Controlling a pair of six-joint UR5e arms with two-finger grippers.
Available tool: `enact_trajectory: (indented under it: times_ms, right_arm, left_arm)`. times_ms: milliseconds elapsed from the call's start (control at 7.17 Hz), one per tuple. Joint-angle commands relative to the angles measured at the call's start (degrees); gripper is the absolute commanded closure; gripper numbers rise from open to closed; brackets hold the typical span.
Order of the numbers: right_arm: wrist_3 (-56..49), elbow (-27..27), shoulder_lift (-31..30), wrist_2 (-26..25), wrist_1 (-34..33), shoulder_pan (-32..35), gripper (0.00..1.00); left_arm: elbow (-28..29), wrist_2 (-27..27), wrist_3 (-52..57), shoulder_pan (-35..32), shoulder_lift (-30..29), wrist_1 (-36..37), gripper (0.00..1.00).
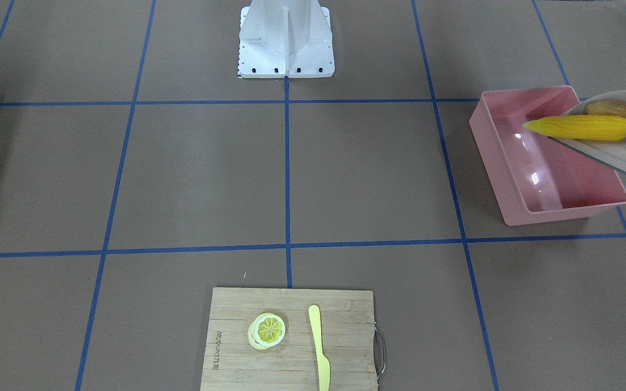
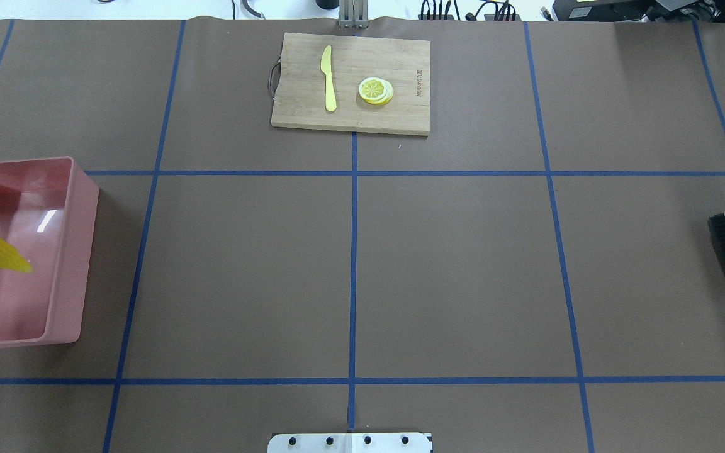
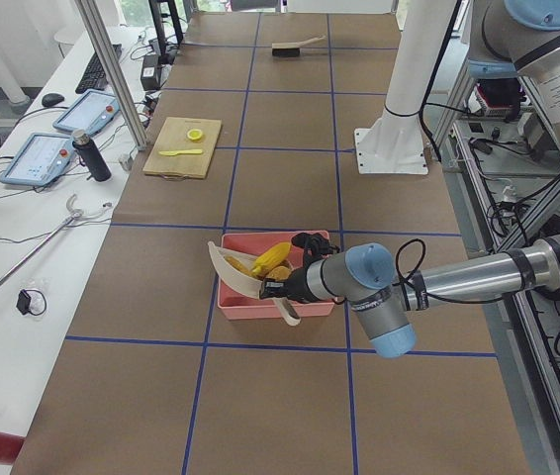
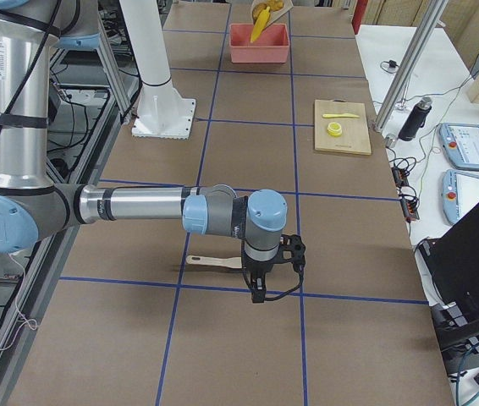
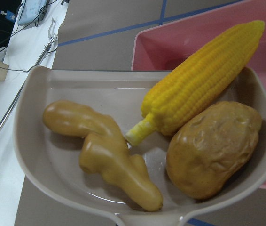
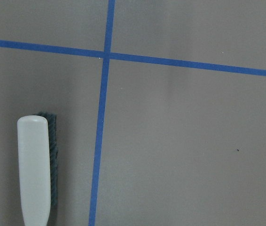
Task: Sweep and dump trash into bin
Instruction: 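Tilt the dustpan over the pink bin with the left gripper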
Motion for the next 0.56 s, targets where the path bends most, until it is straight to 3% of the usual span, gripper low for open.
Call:
enact_trajectory:
  times_ms: [0, 418]
  right_arm:
    - [0.23, -0.97, -0.74, -0.9, -0.03, 0.03, 0.0]
    - [0.49, -1.67, -0.04, -0.38, -0.03, -0.06, 0.0]
  left_arm:
    - [-1.24, 1.57, 4.09, -0.01, -0.37, 1.47, 1.0]
    - [-2.11, 4.72, 7.58, 0.34, -1.33, 1.57, 1.0]
